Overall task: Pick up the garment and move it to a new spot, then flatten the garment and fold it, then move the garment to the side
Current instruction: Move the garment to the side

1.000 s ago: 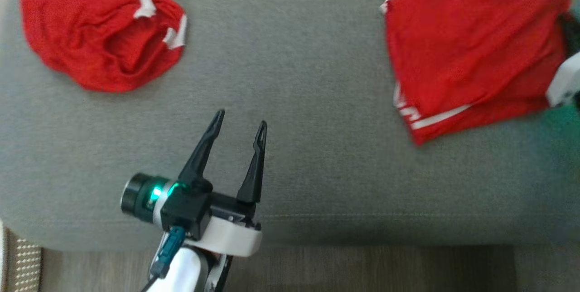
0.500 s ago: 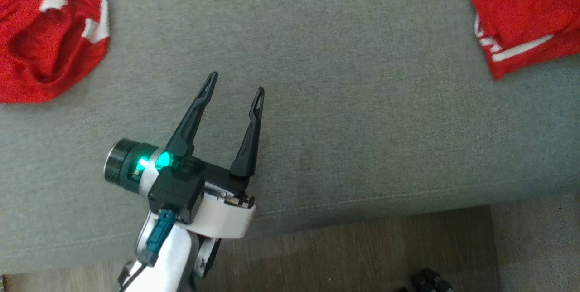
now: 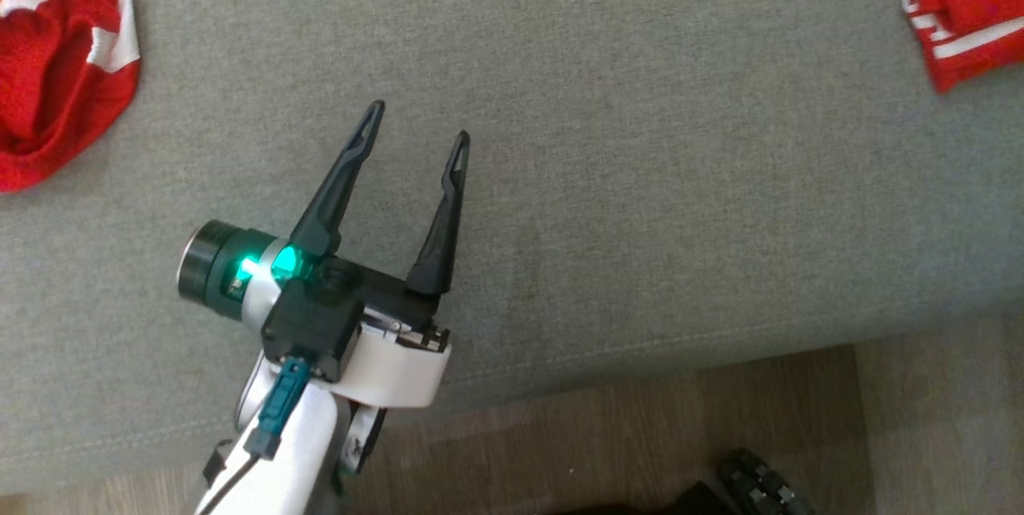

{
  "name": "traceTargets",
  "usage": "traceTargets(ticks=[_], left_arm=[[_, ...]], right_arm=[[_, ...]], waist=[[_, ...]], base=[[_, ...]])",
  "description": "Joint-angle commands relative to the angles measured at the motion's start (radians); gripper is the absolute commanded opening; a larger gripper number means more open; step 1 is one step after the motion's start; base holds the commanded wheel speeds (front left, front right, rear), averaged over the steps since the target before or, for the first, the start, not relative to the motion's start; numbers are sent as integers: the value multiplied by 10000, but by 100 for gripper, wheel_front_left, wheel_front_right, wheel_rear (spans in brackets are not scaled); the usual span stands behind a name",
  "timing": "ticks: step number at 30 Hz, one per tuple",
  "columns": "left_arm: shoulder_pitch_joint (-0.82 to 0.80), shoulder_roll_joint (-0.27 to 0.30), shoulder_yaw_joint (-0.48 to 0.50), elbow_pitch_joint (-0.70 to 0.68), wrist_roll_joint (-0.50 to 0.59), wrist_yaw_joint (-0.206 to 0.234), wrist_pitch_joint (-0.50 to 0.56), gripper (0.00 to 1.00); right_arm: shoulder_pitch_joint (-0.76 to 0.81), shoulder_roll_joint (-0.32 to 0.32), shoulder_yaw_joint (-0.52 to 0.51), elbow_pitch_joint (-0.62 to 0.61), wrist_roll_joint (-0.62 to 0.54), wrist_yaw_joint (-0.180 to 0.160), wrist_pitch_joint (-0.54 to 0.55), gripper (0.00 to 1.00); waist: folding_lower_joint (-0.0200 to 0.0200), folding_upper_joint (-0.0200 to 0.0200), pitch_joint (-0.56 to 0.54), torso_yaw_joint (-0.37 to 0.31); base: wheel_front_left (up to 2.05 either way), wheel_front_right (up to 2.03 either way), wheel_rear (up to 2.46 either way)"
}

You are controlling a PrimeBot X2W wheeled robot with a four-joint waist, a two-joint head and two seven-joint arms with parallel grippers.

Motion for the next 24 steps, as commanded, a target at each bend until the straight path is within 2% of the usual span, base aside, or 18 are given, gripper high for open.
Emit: traceTargets(ticks=[1, 2, 3, 4, 9, 14, 15, 16, 20, 24], left_arm=[[-150, 140, 136, -306, 102, 85, -49, 100], [-168, 135, 118, -284, 82, 110, -49, 100], [-179, 126, 99, -256, 53, 128, -49, 100], [-185, 113, 86, -236, 24, 150, -49, 100], [-44, 65, 75, -117, -86, 313, -49, 100], [307, 41, 118, 65, -222, 418, -49, 100], [415, 32, 147, 111, -257, 451, -49, 100], [415, 32, 147, 111, -257, 451, -49, 100], [994, -125, 378, 302, -609, 562, -49, 100], [1474, -321, 642, 498, -972, 479, -49, 100]], right_arm=[[221, -295, -440, -509, -375, -76, 145, 0], [294, -215, -641, -617, -541, -76, 225, 10], [374, -127, -873, -711, -716, -76, 303, 61], [478, -27, -1048, -797, -922, -76, 406, 100], [1061, 591, -1502, -1503, -2102, -76, 338, 100], [1849, 1789, -1262, -2131, -2714, -76, -360, 100], [2036, 2083, -1148, -2207, -2685, -76, -580, 100], [2036, 2083, -1148, -2207, -2685, -76, -580, 100], [2995, 3328, -655, -2329, -2210, -76, -1444, 100], [4057, 4360, -332, -2414, -1391, -76, -2090, 100]], waist=[[-1, 0, -30, 44], [-1, 0, -65, 71], [-1, 0, -115, 107], [-1, 0, -177, 145], [-1, 0, -776, 333], [-1, 0, -1738, 559], [-1, 0, -1969, 595], [-1, 0, -1969, 595], [-1, 0, -2912, 766], [-1, 0, -3674, 1042]], base=[[0, 0, 0], [0, 0, 0], [0, 0, 0], [0, 0, 0], [0, 0, 0], [0, 0, 0], [0, 0, 0], [0, 0, 0], [0, 0, 0], [0, 0, 0]])
